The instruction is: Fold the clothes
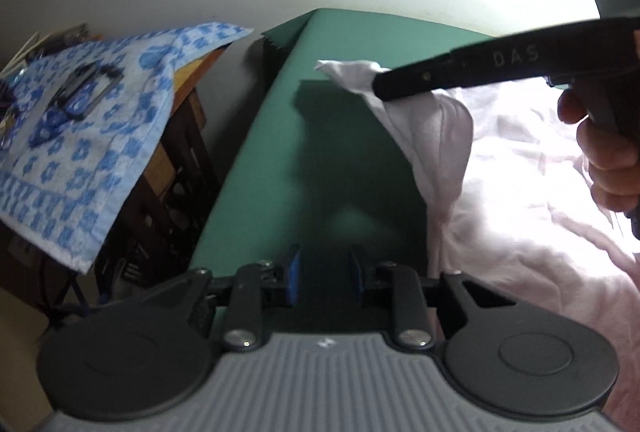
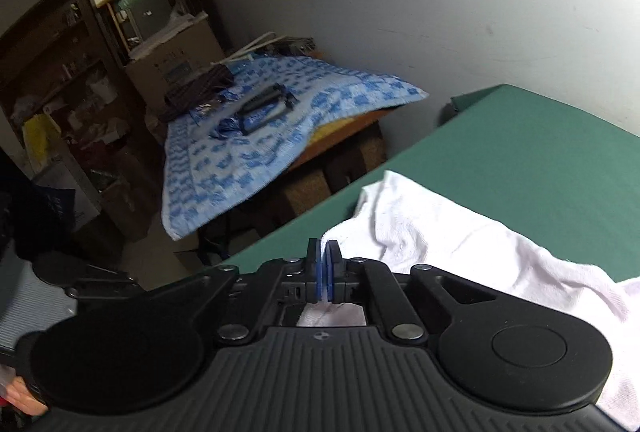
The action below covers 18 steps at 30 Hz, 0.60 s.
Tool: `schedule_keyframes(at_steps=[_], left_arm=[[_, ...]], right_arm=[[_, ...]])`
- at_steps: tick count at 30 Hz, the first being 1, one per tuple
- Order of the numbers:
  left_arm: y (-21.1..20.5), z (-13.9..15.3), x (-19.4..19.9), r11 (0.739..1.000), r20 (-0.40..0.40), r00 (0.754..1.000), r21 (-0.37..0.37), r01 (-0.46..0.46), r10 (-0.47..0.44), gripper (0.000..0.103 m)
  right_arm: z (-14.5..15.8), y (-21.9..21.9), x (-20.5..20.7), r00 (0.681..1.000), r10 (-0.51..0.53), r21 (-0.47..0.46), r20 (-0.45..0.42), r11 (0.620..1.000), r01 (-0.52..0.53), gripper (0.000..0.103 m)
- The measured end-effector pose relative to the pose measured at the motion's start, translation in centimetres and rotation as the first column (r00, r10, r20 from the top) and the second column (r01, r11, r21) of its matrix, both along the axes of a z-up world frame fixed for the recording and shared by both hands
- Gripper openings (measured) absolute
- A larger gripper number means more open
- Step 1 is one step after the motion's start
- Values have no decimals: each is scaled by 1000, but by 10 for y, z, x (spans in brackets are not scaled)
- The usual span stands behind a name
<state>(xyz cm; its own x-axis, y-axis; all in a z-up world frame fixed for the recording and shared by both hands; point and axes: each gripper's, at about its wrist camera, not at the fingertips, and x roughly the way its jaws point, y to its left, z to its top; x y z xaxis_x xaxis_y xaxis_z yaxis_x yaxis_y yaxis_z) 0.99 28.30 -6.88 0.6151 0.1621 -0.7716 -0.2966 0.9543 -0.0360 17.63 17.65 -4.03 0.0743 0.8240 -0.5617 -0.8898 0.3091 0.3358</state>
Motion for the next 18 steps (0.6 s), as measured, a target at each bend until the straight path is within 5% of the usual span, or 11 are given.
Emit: schedule_keyframes(at_steps=[3, 6, 11, 12, 16, 18], left_arm=[[8, 3, -8, 999, 10, 999, -27, -38, 38, 27], [13, 5, -12, 998, 8, 998, -14, -55, 55, 27], [20, 8, -18, 998, 18, 998, 5, -59, 59, 27], [22, 9, -18, 998, 22, 998, 6, -60, 60, 27], [21, 10, -2, 998, 41, 998, -29, -51, 52, 28], [20, 7, 11, 998, 38, 998, -50, -46, 48, 30]], right_arm=[[-13, 29, -18, 998, 44, -43, -49, 998, -46, 5], [-35, 55, -34, 993, 59, -116, -103, 991, -71, 22], [-12, 15, -14, 984, 0, 95, -176, 995, 17, 26], [-7, 3, -9, 986, -44, 111, -160, 992, 62, 26], [-10, -2, -9, 987, -151, -71, 48, 986, 154, 27], [-17, 0, -5, 979, -196, -88, 56, 976, 201, 27]])
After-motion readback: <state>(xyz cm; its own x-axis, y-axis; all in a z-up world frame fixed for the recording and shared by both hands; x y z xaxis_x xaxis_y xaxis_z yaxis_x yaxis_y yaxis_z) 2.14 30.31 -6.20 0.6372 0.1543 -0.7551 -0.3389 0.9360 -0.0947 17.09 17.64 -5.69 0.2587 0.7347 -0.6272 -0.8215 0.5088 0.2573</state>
